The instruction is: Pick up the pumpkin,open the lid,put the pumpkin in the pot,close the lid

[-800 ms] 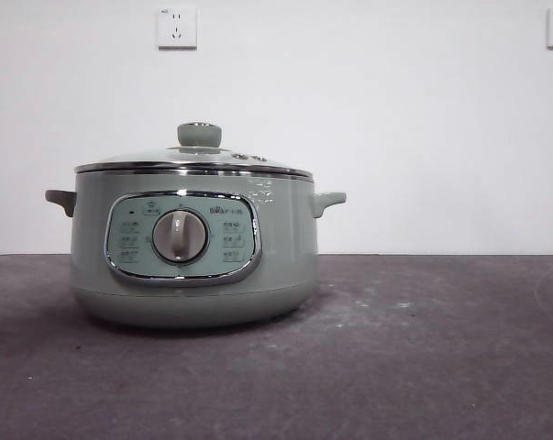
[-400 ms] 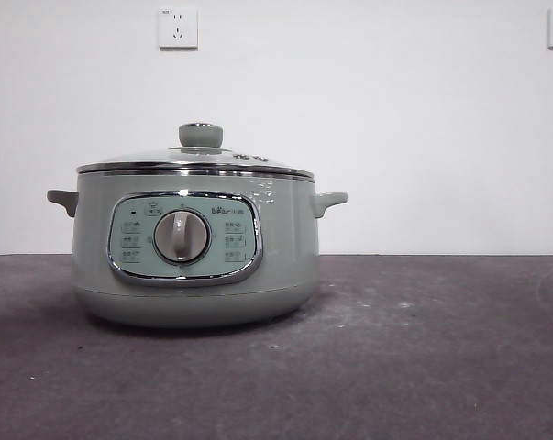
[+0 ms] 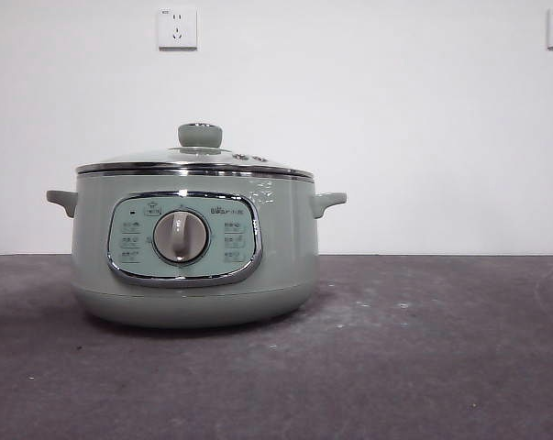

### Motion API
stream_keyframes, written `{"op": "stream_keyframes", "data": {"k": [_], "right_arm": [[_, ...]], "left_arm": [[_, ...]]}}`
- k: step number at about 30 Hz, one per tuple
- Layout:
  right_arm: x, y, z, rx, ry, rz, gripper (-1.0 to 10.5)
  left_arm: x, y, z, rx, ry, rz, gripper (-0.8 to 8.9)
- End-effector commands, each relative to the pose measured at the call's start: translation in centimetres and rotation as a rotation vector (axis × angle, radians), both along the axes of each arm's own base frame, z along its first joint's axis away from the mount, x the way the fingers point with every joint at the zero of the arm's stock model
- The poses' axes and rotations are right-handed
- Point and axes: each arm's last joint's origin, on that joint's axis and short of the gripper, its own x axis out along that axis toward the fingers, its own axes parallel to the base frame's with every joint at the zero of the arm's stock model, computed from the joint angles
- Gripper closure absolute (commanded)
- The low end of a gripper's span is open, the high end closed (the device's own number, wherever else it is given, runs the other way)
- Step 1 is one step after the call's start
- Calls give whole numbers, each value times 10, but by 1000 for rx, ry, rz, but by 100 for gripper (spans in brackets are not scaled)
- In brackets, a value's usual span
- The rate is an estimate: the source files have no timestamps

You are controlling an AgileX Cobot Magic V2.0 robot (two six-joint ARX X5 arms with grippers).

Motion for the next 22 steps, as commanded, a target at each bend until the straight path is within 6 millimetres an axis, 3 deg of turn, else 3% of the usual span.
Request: {"op": "stream_keyframes", "data": {"k": [1, 12, 17, 22], "right_arm": [[-3, -3, 0, -6, 5, 2, 946], [-10, -9, 2, 10, -14, 2, 946], [-15, -12, 4, 21, -25, 2, 946], [-20, -17, 6, 32, -39, 2, 946]], "left_arm": [[-10, 4, -33, 8, -11, 62, 817], [-28, 10, -137, -61, 55, 143, 817], [-26, 10, -168, -91, 87, 150, 817], [-24, 11, -186, -109, 120, 180, 817]]}}
